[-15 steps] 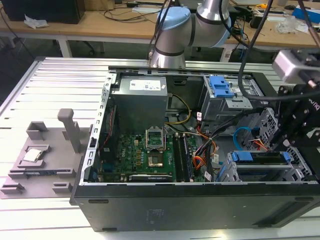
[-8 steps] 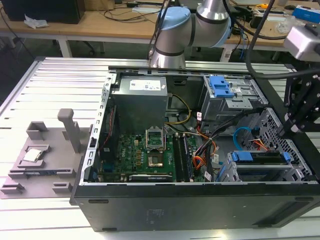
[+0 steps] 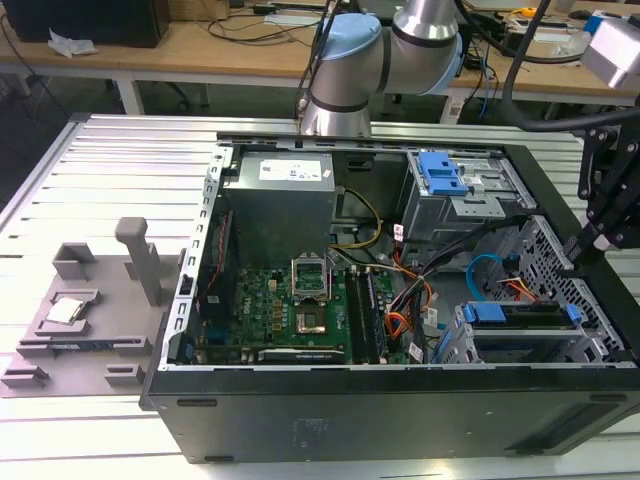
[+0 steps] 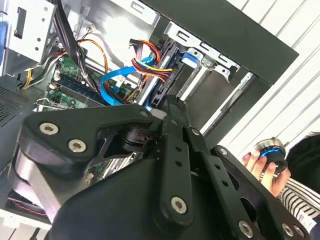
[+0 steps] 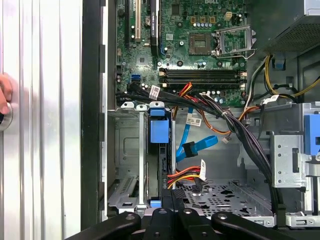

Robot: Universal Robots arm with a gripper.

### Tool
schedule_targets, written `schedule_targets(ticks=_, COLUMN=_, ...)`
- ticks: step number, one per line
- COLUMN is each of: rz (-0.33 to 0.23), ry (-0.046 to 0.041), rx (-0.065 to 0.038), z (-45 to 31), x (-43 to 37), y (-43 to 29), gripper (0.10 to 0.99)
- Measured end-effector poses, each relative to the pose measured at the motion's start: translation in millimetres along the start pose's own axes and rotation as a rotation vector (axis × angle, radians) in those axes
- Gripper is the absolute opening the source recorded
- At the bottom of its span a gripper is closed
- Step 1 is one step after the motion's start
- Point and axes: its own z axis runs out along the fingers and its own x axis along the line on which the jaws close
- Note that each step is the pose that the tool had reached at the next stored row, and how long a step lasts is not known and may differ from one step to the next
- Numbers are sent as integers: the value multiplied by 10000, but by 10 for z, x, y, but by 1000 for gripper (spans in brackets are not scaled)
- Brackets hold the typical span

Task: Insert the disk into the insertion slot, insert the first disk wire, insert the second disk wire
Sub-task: 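Insert the first disk wire, then insert the second disk wire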

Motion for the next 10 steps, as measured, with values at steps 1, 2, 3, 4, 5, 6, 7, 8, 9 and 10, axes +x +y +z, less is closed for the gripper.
schedule_targets(ticks=1, rz=0, ry=0, rx=0, z=0, x=0, y=0, gripper=106)
schedule_targets(ticks=2, rz=0, ry=0, rx=0, z=0, x=0, y=0, gripper=106)
schedule_targets(ticks=3, rz=0, ry=0, rx=0, z=0, x=0, y=0, gripper=106)
schedule_targets(ticks=4, rz=0, ry=1, rx=0, z=-1, x=0, y=0, gripper=106)
schedule_targets(ticks=5, rz=0, ry=0, rx=0, z=-1, x=0, y=0, gripper=106)
schedule_targets(ticks=6, rz=0, ry=0, rx=0, z=-1, x=0, y=0, gripper=106)
schedule_targets(ticks=7, rz=0, ry=0, rx=0, z=-1, x=0, y=0, gripper=106)
schedule_targets(ticks=8, rz=0, ry=1, rx=0, z=-1, x=0, y=0, gripper=106)
schedule_targets(ticks=9, rz=-1, ry=0, rx=0, z=-1, x=0, y=0, gripper=106)
schedule_targets(ticks=10, rz=0, ry=1, rx=0, z=-2, x=0, y=0, gripper=106)
